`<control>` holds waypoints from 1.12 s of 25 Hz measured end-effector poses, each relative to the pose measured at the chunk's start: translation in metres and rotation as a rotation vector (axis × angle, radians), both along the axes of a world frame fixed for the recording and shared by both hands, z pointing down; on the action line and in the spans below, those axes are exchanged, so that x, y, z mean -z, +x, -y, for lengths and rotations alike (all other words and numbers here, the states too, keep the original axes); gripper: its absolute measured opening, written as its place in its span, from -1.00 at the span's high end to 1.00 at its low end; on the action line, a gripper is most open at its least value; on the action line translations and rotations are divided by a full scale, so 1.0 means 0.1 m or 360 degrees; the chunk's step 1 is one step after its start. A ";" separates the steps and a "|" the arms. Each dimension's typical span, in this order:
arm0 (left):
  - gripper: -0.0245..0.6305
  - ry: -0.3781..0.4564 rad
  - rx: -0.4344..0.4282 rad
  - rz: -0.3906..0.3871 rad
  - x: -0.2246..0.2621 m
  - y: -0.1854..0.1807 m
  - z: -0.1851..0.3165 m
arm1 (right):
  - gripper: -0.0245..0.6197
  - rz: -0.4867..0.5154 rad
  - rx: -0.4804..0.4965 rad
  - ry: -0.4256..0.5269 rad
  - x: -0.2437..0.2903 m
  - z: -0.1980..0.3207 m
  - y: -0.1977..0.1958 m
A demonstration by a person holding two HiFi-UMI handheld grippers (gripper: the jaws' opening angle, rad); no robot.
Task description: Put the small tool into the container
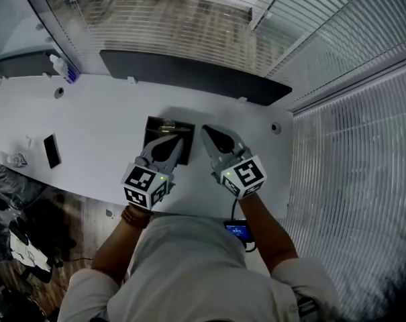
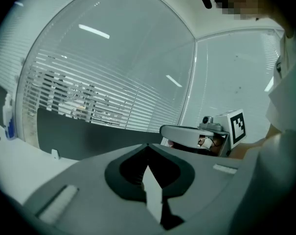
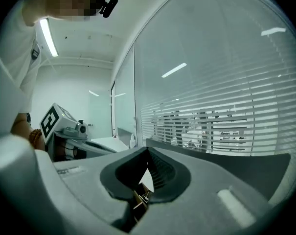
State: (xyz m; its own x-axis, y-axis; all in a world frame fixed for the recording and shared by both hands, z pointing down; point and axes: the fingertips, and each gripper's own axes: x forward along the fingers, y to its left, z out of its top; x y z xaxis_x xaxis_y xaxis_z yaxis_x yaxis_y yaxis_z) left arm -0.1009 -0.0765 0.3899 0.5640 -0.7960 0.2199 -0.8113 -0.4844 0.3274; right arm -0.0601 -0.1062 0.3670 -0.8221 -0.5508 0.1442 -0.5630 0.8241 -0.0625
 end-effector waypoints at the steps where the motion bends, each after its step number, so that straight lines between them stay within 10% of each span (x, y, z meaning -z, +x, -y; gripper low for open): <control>1: 0.92 0.0000 -0.0012 -0.0013 0.01 0.06 -0.03 | 0.92 0.0026 -0.0014 0.0002 0.02 -0.04 0.06; 28: 0.92 0.0297 -0.0088 -0.0019 0.77 0.68 -0.50 | 0.92 0.0295 -0.0293 0.0120 0.81 -0.63 0.68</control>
State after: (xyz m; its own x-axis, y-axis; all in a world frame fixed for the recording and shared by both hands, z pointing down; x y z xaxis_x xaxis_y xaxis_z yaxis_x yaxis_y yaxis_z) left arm -0.0327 -0.0263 0.3129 0.6098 -0.7899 0.0646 -0.7783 -0.5814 0.2370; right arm 0.0075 -0.0434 0.2857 -0.7156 -0.6970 -0.0463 -0.6886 0.7150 -0.1207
